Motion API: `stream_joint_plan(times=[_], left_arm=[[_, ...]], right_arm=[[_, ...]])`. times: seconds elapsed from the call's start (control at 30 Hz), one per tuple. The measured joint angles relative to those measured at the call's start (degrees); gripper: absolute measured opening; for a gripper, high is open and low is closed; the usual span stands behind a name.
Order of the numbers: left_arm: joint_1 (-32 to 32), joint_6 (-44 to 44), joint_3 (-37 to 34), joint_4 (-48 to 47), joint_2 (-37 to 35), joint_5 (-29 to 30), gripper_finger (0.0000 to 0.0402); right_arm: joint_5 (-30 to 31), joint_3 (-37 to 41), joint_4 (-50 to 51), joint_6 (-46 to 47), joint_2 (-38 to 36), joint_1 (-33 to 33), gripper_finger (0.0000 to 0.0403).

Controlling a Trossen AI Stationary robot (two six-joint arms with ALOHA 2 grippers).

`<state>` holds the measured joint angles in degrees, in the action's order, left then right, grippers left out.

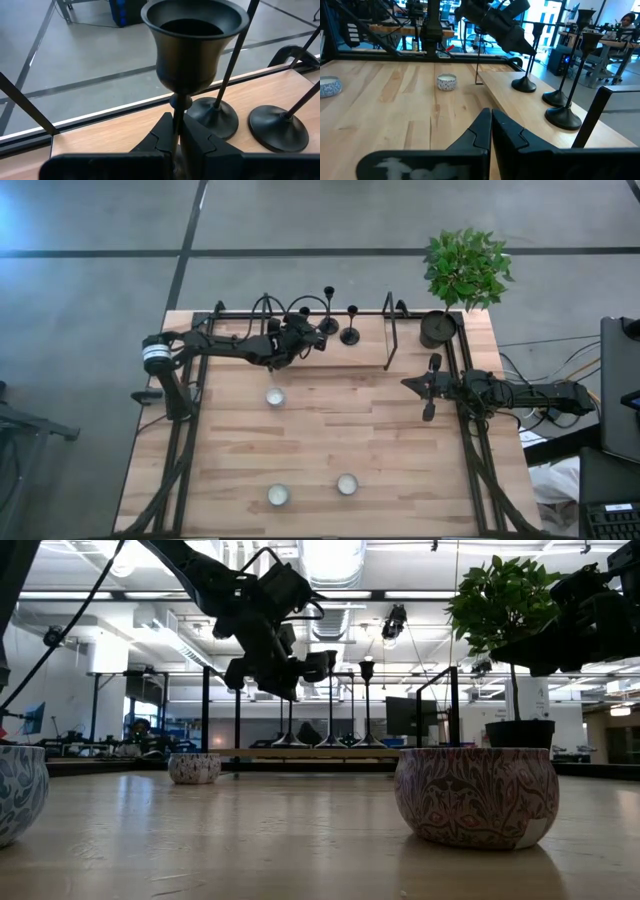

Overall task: Pick & Place candle stick holders
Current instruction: Put the black candle holder on the shelf

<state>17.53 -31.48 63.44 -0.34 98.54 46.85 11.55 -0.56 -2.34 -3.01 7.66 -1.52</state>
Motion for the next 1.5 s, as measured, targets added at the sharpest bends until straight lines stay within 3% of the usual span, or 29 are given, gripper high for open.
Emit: stream_joint_plan(times=[1.1,1.33,1.5], left_arm=[[0.82,1.45,-2.53,6.45,-0.02,-2.40,0.0017],[0.84,1.04,-4.70,9.46,0.06,-3.77,0.0069],[0.84,1.64,-4.76,9.65,0.00,-4.13,0.0083]], right_arm=[[0.00,0.00,0.01,0.00,-0.02,0.00,0.0008],[0.00,0.00,0.00,0.00,-0.02,0.00,0.0008],[0.00,0.00,-0.01,0.00,0.00,-0.02,0.0008]])
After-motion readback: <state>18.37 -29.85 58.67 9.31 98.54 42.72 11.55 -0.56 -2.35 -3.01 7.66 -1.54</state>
